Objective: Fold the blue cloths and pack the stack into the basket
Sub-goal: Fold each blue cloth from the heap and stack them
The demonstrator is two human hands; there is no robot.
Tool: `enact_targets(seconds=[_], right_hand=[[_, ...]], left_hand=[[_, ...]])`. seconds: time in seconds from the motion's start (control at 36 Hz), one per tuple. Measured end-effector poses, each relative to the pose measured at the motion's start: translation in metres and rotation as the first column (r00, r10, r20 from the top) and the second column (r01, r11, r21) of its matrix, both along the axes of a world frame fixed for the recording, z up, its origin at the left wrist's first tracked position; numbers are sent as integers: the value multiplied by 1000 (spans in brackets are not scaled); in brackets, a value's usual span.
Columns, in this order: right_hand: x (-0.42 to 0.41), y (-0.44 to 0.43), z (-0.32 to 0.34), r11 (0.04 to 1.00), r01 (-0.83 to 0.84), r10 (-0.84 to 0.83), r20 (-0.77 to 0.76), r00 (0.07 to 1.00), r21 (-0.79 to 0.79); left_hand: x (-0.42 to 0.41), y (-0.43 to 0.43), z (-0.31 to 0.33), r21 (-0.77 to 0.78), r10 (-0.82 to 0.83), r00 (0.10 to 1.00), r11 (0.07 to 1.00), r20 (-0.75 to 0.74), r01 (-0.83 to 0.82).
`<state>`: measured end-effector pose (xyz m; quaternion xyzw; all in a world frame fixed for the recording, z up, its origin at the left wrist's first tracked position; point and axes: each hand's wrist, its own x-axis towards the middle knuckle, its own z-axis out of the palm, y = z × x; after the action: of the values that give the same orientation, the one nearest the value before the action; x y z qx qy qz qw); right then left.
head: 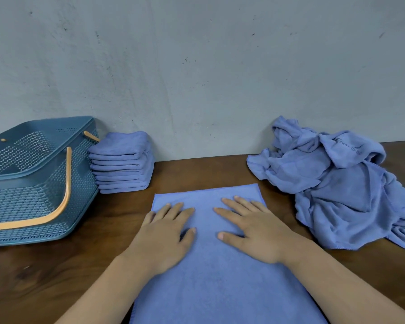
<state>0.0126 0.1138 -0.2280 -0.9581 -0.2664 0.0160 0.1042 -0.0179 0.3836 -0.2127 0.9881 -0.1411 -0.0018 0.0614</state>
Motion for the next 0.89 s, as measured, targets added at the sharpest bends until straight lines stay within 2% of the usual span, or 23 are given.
enact_targets(seconds=[0.06, 0.11, 0.17, 0.42, 0.47, 0.56, 0.72, 0.89], right_hand=[[1, 0, -2, 1000, -3, 3, -23, 1000, -11], [2, -1, -3, 1000, -2, 2, -42, 999, -2], [4, -1, -3, 1000, 10, -10, -58, 998, 13], [4, -3, -3, 1000, 19, -18, -58, 998, 8], [3, -3, -2, 999, 30, -28, -56, 998, 25], [2, -5, -1, 996, 83, -80, -58, 995, 37], [1, -6, 2, 990, 142, -139, -95, 986, 18], [7, -16, 5, 988, 152, -148, -109, 983, 24]], left_hand=[[3, -11, 5, -21, -117, 993, 993, 27, 118], [14, -21, 3, -86, -268, 963, 961, -39, 264], [30, -27, -1, -98, -313, 946, 947, -79, 305], [82, -37, 3, -28, -47, 981, 999, -188, 43], [81, -38, 2, -39, -39, 985, 999, -168, 33], [64, -34, 2, -54, -45, 997, 998, -60, 41], [16, -5, 0, -161, -10, 1000, 987, 14, 12], [-3, 27, -11, -190, 40, 996, 980, -81, -55]])
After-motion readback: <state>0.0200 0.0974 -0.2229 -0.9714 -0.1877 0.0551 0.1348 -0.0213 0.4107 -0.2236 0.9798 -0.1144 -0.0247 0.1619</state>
